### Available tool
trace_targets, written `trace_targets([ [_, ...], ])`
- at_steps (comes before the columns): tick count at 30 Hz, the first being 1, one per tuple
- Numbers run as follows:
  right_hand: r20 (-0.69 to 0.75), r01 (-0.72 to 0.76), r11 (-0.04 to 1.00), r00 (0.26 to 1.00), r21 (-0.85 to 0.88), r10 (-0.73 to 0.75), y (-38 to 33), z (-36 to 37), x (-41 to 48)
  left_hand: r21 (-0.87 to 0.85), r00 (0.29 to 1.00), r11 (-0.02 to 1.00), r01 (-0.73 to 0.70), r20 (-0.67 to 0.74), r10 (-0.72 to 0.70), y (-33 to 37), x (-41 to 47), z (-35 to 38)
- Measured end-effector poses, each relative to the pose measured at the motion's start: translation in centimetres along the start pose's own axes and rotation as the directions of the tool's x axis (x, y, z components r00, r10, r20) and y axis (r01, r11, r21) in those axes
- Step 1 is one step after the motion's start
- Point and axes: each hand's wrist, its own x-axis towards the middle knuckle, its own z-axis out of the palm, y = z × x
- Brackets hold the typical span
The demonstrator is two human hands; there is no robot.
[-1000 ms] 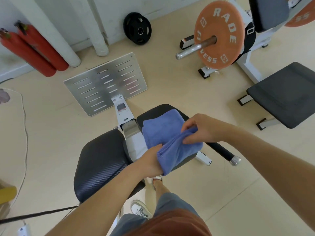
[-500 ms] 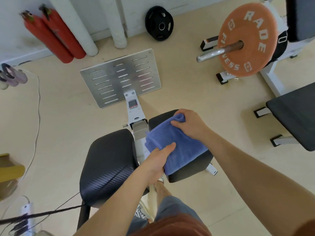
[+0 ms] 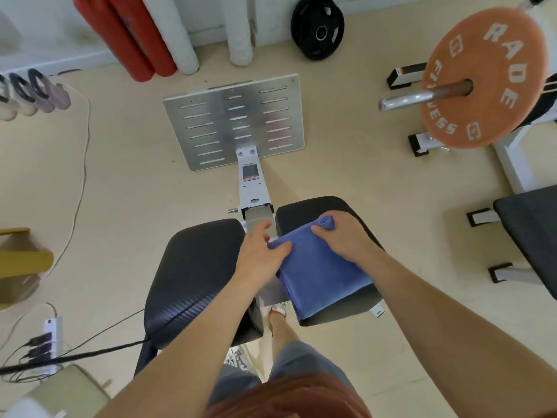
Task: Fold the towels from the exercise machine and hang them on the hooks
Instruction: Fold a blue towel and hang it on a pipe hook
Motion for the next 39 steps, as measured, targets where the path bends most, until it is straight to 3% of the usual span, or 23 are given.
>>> trace_targets([
  [3, 0.05, -0.014, 1.0, 0.999, 0.016, 0.013, -0.2, -0.6, 0.5, -0.06, 0.951, 0.989, 0.137, 0.286, -0.115, 0.9, 1.3, 0.4],
  [8, 0.088, 0.008, 0.993, 0.996, -0.121, 0.002, -0.9, 0.1, 1.0, -0.166, 0.888, 0.939, 0.3, 0.408, -0.212, 0.5, 2.0, -0.4],
  [12, -0.035, -0.043, 0.976, 0.999, -0.211, 0.037, 0.1, 0.8, 1.4, -0.313, 0.958, 0.927, 0.205, 0.261, -0.124, 0.7, 1.3, -0.2],
  [14, -0.03, -0.103, 0.985, 0.995, -0.14, 0.1, 0.6, 0.1, 1.4, -0.321, 0.985, 0.942, 0.099, 0.163, -0.048, 0.8, 0.3, -0.3],
  [17, 0.226, -0.172, 0.972, 0.965, 0.163, 0.133, -0.2, -2.5, 0.5, -0.404, 0.991, 0.914, -0.026, 0.107, 0.076, 1.1, -1.8, -1.4],
  [20, 0.42, -0.194, 0.872, 0.907, 0.449, -0.014, -2.0, -4.5, -1.5, -0.433, 0.98, 0.894, -0.112, 0.102, 0.172, 1.3, -4.1, -3.8],
  [22, 0.353, -0.107, 0.809, 0.927, 0.578, -0.129, -3.7, -4.6, -3.1, -0.437, 0.967, 0.877, -0.2, 0.056, 0.248, 0.7, -5.4, -6.0],
  [25, 0.143, 0.108, 0.823, 0.964, 0.557, -0.223, -7.4, -3.6, -6.1, -0.432, 0.935, 0.835, -0.339, -0.059, 0.349, -0.5, -7.7, -9.9],
  [29, -0.034, 0.289, 0.804, 0.947, 0.519, -0.319, -13.4, -0.3, -11.4, -0.365, 0.872, 0.792, -0.489, -0.192, 0.45, -3.1, -11.5, -15.1],
  [34, -0.141, 0.526, 0.776, 0.848, 0.348, -0.511, -20.1, 5.8, -18.8, -0.169, 0.795, 0.792, -0.587, -0.304, 0.524, -9.7, -17.1, -21.0],
  [36, -0.168, 0.583, 0.764, 0.812, 0.277, -0.559, -22.4, 8.7, -21.5, 0.006, 0.692, 0.748, -0.663, -0.374, 0.617, -11.5, -19.7, -23.5],
  [39, -0.171, 0.653, 0.732, 0.758, 0.193, -0.63, -25.6, 12.7, -25.0, 0.137, 0.501, 0.58, -0.803, -0.369, 0.782, -12.1, -23.9, -27.2],
])
